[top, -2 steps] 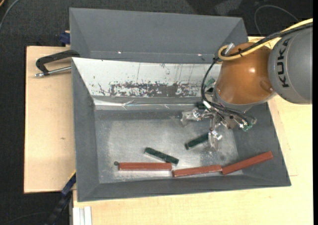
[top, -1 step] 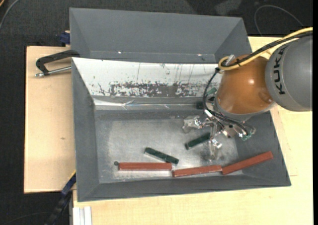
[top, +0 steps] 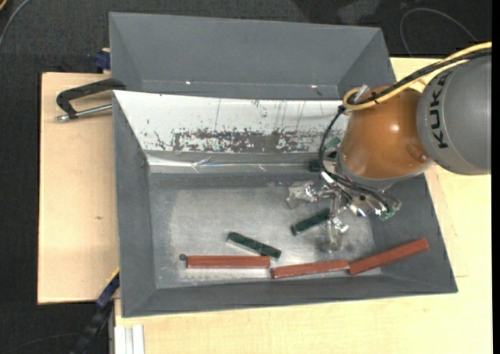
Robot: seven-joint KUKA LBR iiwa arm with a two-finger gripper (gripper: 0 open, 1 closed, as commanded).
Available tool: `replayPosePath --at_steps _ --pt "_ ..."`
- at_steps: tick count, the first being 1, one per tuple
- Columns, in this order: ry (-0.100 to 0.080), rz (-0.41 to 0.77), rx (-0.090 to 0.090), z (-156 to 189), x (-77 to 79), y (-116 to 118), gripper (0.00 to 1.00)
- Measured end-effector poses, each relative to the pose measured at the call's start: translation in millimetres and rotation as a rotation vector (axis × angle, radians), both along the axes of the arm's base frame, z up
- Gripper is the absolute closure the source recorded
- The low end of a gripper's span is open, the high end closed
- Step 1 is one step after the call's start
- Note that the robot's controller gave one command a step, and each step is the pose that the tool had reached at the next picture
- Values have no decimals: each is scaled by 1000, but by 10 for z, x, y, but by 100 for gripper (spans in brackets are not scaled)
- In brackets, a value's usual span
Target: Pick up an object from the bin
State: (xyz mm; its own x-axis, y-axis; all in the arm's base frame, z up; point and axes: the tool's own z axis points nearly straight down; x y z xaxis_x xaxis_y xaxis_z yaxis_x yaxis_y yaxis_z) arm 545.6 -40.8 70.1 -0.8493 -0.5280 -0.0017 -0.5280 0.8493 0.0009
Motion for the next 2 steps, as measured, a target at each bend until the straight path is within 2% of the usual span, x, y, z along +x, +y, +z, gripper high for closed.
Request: replayPosePath --at_steps 1,2 --pt "0 -1 0 0 0 -1 100" --pt "-8 -1 0 308 21 10 100"
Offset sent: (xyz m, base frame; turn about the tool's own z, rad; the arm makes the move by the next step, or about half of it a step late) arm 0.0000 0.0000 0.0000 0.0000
